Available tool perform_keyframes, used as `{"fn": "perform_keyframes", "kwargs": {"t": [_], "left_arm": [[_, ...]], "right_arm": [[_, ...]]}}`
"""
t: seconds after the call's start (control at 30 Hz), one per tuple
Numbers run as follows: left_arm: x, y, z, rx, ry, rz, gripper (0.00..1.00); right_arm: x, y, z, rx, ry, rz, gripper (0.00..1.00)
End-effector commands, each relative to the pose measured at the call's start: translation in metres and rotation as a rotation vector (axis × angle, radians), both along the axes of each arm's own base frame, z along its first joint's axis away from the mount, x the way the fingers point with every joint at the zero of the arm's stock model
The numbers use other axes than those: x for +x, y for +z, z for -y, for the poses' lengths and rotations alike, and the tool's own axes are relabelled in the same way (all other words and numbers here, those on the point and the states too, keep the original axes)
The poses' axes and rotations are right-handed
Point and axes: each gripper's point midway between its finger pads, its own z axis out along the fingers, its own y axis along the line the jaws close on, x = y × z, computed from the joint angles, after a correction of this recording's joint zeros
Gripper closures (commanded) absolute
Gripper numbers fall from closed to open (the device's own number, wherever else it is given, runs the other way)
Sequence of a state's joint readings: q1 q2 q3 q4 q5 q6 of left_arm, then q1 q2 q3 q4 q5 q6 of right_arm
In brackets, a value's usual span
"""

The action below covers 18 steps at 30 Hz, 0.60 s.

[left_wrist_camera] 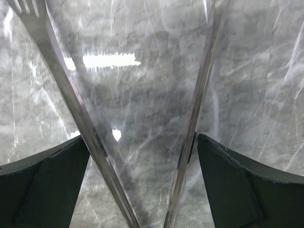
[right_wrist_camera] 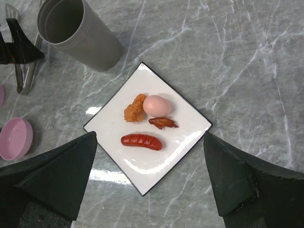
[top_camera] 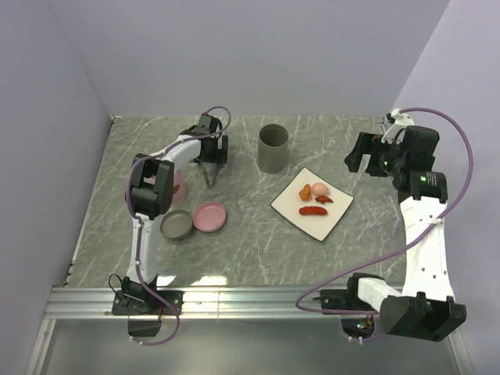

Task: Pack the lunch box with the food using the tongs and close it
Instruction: Pick up the clamp at the center of the board.

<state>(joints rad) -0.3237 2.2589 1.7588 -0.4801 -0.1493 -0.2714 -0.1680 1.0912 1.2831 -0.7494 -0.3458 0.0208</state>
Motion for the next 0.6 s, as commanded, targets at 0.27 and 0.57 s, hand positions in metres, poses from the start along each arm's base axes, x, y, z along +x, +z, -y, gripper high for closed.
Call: {"fn": "perform_keyframes", "kwargs": {"t": [0.27, 0.57], "left_arm": [[-0.021, -0.054, 0.0, 0.015, -0.081, -0.17, 0.03], [-0.031, -0.05, 0.006, -0.001, -0.183, -0.168, 0.08]], "right_arm": [[0.002, 0.018, -0.001, -0.008, 0.019, 0.048, 0.0], [0.002, 0.019, -0.003, -0.003, 0.028, 0.049, 0.0]]}}
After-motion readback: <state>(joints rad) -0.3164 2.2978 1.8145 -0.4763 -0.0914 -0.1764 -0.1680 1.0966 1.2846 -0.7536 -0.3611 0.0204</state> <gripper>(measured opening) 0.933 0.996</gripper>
